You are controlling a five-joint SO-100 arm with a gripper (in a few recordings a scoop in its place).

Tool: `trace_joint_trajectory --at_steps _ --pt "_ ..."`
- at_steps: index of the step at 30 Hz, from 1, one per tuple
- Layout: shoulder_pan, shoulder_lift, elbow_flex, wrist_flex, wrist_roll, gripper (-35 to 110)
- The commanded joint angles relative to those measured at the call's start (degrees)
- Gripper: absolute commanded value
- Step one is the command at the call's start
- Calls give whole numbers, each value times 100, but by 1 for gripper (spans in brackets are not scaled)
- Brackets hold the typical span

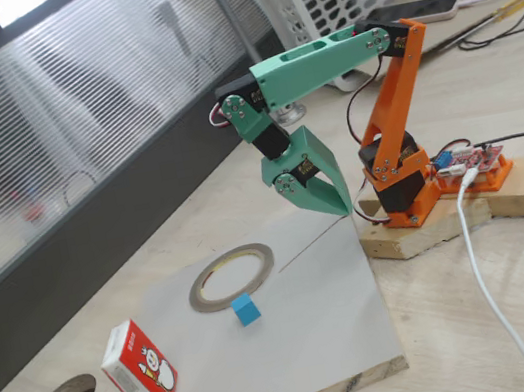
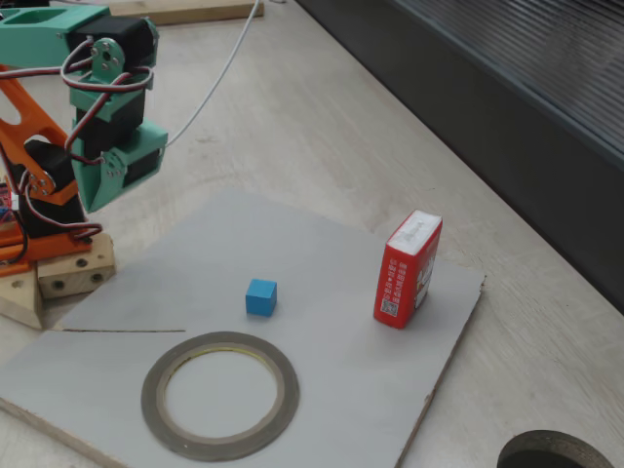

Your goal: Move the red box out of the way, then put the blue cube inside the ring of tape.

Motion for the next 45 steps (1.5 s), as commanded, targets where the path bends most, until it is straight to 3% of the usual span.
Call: trace_joint_trajectory --at_steps 1,12,21,26,45 --pt "-70 53 -18 70 44 0" --pt "-88 -1696 -62 -1371 44 0" --pt "-404 -1951 -2180 -1327 53 0" --pt "-826 -2944 -3287 -1318 97 0" --pt "-835 -5405 -6328 -1371 105 0"
